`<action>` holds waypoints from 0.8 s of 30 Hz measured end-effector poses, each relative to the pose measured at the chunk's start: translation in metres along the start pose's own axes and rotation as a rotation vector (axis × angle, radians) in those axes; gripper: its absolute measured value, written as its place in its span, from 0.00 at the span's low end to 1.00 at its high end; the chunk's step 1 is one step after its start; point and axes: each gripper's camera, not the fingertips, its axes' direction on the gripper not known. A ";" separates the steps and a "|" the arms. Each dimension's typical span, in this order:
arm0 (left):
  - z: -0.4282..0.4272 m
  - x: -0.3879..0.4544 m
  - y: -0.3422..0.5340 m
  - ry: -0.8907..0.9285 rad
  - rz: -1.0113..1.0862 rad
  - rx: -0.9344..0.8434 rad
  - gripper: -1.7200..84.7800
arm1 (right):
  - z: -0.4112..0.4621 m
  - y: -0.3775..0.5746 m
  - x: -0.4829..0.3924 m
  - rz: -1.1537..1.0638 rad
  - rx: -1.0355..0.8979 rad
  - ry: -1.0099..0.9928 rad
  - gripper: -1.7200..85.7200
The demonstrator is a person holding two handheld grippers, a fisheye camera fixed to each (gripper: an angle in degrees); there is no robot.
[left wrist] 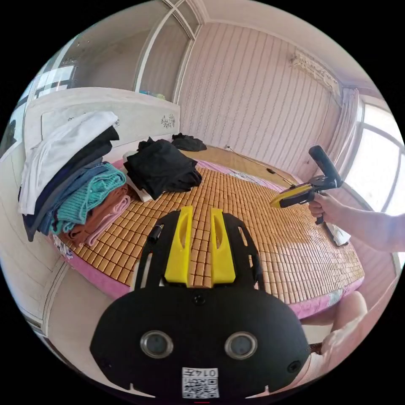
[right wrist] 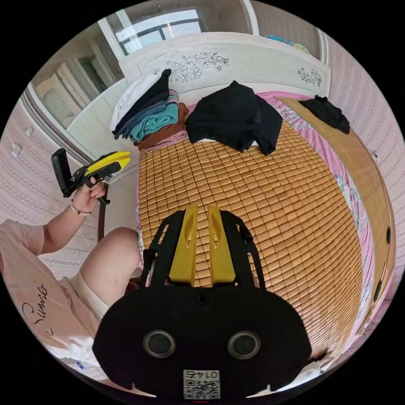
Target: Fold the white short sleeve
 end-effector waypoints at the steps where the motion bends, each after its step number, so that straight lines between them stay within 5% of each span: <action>1: -0.006 0.027 0.006 0.023 0.043 -0.013 0.10 | -0.009 0.040 -0.002 0.042 -0.006 0.011 0.08; 13: -0.022 0.304 0.036 0.284 0.430 -0.027 0.10 | -0.138 0.404 -0.010 0.636 0.050 0.232 0.10; 24: 0.049 0.523 0.034 0.508 0.772 -0.135 0.10 | -0.248 0.567 0.034 0.880 0.187 0.454 0.11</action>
